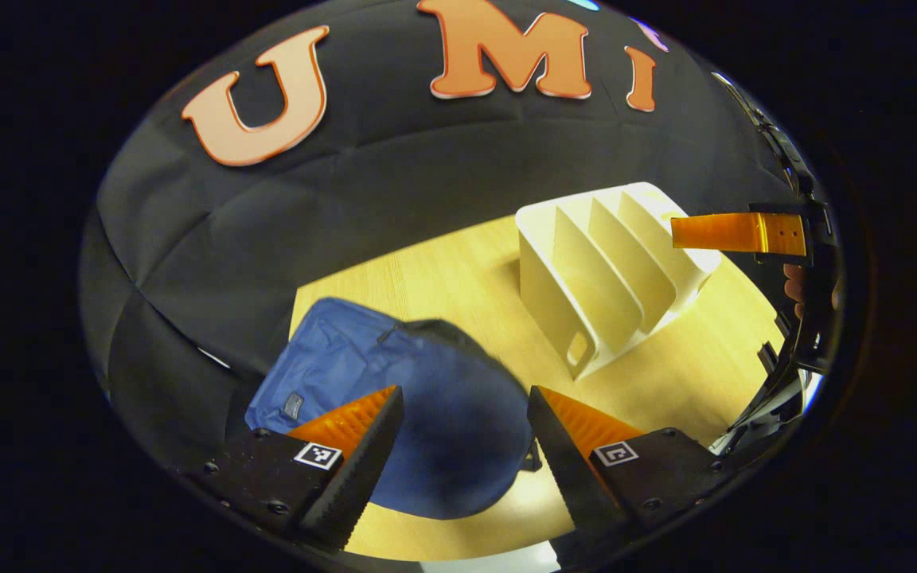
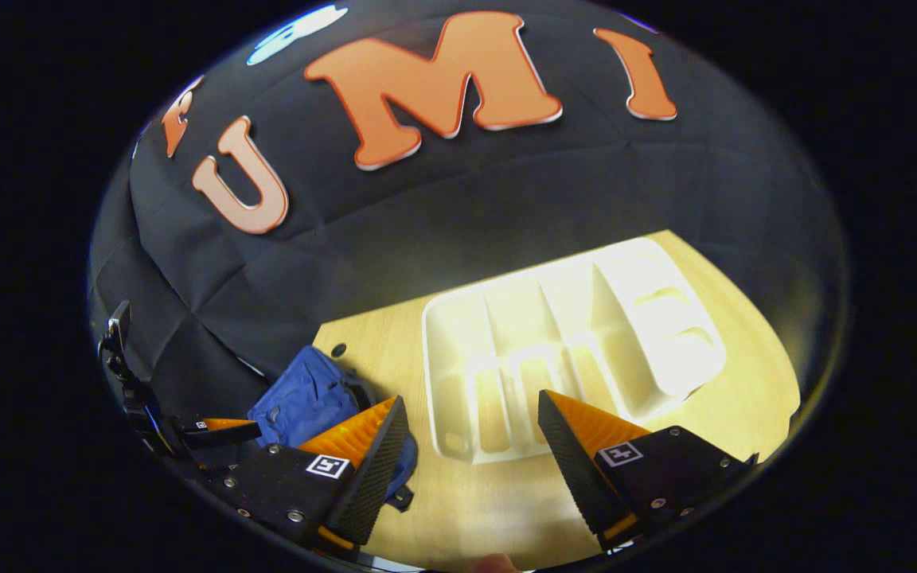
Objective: Open the schoolbag, grab two books from the bookshelf and put them into the schoolbag.
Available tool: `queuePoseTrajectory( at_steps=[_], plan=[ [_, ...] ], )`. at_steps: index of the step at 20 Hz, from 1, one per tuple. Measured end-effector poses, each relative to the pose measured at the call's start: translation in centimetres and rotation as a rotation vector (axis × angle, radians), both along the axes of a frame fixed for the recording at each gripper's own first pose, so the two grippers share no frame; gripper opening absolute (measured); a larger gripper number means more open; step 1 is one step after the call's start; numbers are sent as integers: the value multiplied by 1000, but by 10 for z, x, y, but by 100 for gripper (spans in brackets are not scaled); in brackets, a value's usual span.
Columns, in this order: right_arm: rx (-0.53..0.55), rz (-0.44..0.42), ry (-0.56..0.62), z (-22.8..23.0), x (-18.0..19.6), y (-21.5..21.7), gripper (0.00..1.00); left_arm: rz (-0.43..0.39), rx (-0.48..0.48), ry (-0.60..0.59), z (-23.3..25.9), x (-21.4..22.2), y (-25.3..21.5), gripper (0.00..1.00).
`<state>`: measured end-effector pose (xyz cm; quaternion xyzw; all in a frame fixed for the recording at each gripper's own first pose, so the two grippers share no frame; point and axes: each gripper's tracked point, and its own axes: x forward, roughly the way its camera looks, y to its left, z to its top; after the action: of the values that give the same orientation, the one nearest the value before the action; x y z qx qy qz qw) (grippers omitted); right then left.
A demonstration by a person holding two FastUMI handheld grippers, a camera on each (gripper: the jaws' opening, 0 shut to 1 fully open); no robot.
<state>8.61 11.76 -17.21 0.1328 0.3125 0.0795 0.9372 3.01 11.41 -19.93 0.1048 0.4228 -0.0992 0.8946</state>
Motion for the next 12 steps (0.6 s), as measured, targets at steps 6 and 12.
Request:
queuePoseTrajectory(
  at_steps=[6, 12],
  plan=[
    [-103, -15, -253, 54, 9, -39, 97, 101, -39, -324, 59, 27, -41, 98],
    [-215, 11, -423, 94, -1, -50, 97, 146, -81, -610, 137, 40, -71, 98]
  ],
)
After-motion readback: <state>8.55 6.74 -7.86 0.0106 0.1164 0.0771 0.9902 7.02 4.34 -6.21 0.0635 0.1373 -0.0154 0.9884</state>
